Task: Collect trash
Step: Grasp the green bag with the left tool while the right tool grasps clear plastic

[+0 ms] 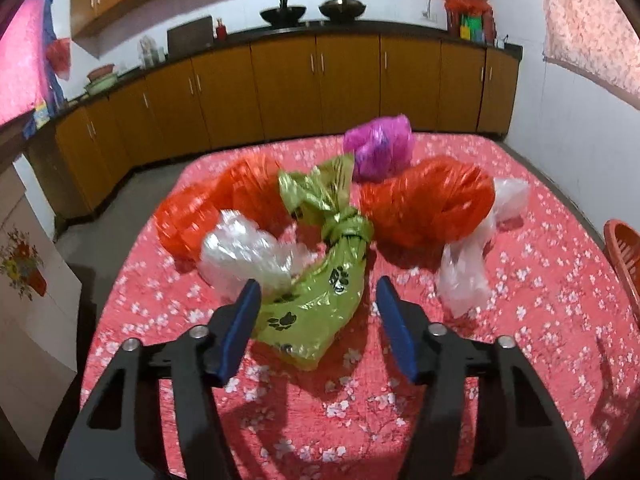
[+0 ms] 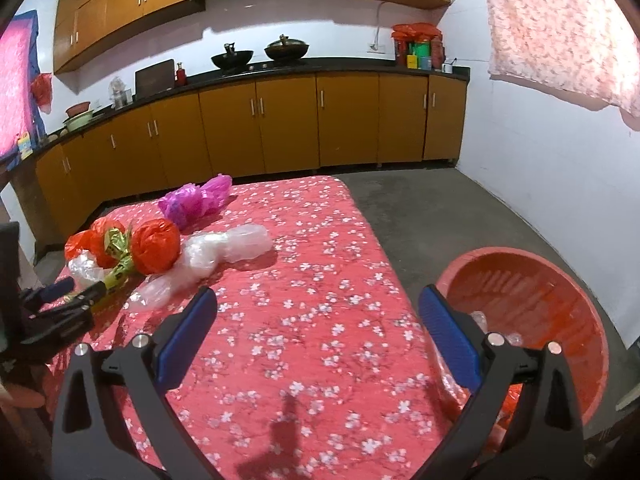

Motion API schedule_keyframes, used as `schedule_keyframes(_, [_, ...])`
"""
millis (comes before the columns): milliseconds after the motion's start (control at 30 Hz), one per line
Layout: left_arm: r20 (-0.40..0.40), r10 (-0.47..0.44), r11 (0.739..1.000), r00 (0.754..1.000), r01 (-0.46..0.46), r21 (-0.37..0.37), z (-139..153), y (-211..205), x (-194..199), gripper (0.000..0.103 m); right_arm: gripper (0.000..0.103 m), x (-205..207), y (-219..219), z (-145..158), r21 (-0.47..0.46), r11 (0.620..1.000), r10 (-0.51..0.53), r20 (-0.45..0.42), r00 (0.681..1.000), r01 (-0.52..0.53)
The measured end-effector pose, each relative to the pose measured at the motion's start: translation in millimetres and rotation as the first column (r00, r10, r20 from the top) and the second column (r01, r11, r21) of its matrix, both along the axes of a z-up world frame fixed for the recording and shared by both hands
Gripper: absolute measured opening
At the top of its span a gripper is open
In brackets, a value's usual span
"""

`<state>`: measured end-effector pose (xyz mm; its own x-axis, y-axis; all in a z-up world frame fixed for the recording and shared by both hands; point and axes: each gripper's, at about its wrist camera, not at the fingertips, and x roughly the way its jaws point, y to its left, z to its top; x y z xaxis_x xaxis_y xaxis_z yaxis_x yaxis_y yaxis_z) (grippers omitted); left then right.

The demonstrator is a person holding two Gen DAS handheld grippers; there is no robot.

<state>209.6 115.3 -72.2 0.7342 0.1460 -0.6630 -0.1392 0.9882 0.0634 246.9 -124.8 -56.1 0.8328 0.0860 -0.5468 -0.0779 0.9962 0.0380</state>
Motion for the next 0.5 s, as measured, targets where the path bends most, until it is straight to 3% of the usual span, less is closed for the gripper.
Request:
schedule_keyframes(200, [-0.026,-0.040,0.997,0.999,0.038,-0.064,-0.8,7.4,1.9,0.007,0.098,7.5,9.2,-2.8,0.006,1.000,0.014,-0.012,1.000,-0.014])
schedule_keyframes(500, [0.081,-0.076,0.991,0.994,0.084,-0.101,29.0,13.8,-20.4,0.002,0.090,24.9,37.3,-6.6,0.020,0.996,0.083,-0.036,0.996,-0.082])
